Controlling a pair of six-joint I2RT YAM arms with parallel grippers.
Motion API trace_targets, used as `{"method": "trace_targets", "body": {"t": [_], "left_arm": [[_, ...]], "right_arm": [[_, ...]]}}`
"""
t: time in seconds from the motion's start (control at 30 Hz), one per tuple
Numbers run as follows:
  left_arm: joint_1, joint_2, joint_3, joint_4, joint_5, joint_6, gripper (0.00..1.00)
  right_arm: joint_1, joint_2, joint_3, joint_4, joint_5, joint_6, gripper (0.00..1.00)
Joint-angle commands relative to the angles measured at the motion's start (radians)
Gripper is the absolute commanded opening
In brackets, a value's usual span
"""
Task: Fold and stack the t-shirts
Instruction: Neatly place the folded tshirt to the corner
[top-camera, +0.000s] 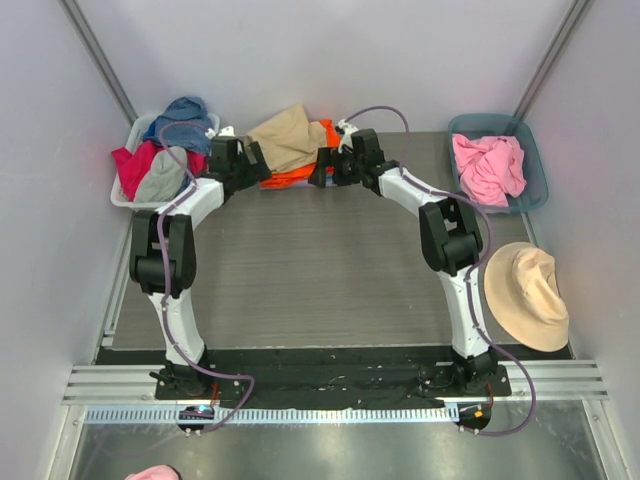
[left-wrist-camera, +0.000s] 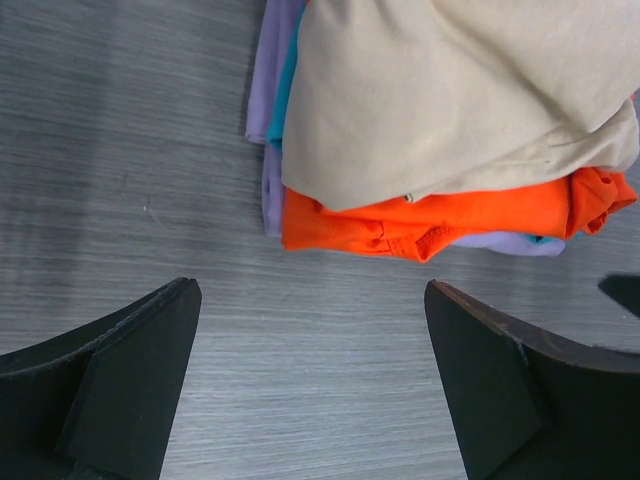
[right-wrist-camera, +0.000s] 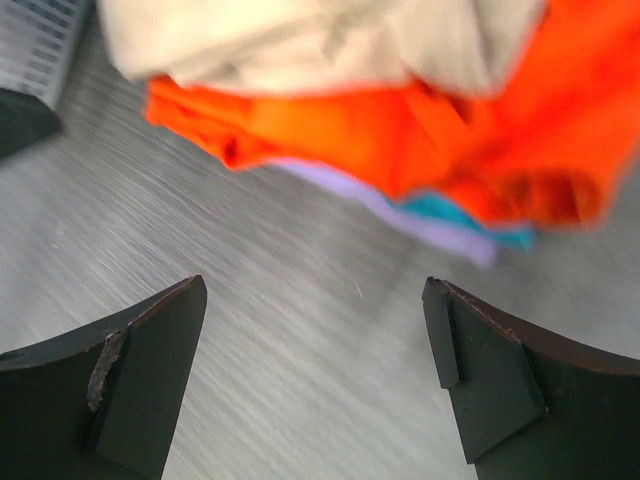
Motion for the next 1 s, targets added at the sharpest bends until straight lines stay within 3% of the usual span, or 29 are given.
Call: {"method": "trace_targets", "body": {"t": [0.0, 0.23, 0.37, 0.47, 0.97], "left_arm": [[0.005, -0.076, -0.018, 0.081, 0.021, -0.032, 1.0], [0.005, -0.082, -0.041, 0.099, 0.035, -0.06, 1.0], [0.003, -0.085, -0.047, 0.1, 0.033, -0.066, 1.0], [0.003, -0.087, -0.056, 0.125, 0.036, -0.066, 1.0], [0.005, -0.079, -0.104, 0.193, 0.047, -0.078, 1.0]], "right_arm": [[0.001, 0.057, 0.196, 0.06, -0.141, -0.029, 1.0], [0.0, 0.224, 0.48, 0.084, -0.138, 0.072, 1.0], [0.001, 0.282, 0.509, 0.209, -0.127, 0.16, 1.0], [0.001, 0.345, 0.58, 0.21, -0.119, 0.188, 1.0], [-0.017, 0.439, 0.597, 0.364, -0.092, 0.263, 0.97]]}}
